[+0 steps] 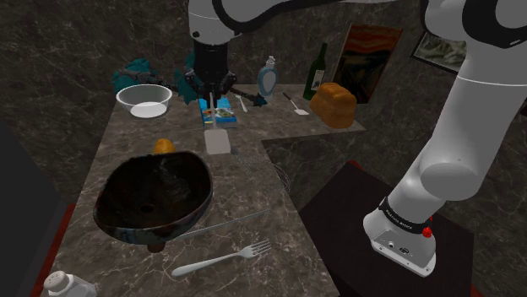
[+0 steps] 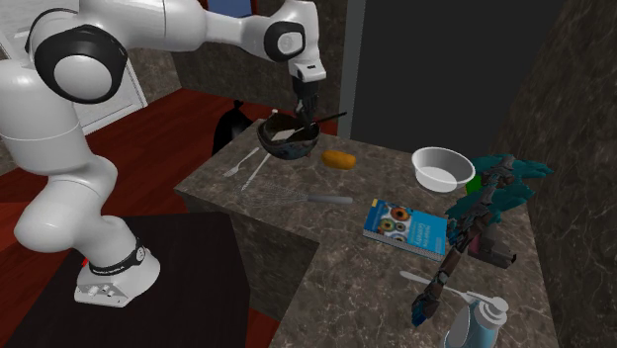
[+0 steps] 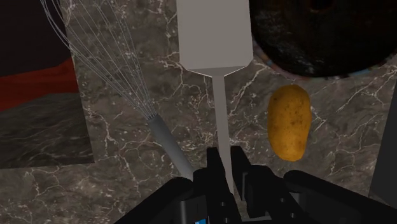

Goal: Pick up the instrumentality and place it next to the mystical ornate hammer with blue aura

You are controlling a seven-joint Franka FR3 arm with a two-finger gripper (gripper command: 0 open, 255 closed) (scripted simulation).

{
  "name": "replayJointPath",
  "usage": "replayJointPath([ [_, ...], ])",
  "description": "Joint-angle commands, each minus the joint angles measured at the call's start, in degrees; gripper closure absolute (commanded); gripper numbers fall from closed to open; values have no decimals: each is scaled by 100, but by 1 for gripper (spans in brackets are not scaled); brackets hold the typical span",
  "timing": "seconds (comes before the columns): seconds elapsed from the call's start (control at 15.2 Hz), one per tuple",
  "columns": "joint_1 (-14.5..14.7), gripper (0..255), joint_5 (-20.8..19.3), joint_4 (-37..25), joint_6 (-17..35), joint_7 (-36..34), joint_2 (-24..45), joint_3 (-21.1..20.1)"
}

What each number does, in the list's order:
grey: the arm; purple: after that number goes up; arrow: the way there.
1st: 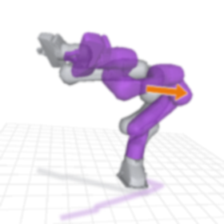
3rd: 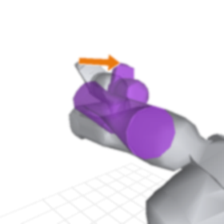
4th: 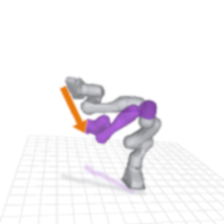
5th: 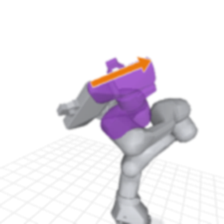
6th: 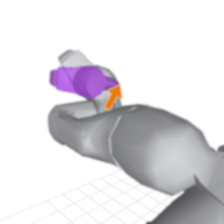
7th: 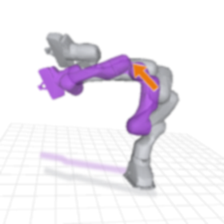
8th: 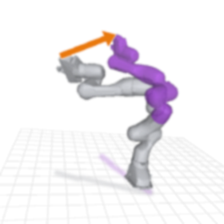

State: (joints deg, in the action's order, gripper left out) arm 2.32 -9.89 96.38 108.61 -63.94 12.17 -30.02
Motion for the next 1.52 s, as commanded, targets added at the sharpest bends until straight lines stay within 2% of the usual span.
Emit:
replayJointPath([
  [0.0,-6,255,29,-106,-144,28,-44,-6],
  [0.73,47,255,49,-945,-971,88,-34,-34],
  [1.06,-477,255,371,-310,-750,841,-579,214],
  [1.45,-975,255,623,177,-590,1737,-1007,594],
])
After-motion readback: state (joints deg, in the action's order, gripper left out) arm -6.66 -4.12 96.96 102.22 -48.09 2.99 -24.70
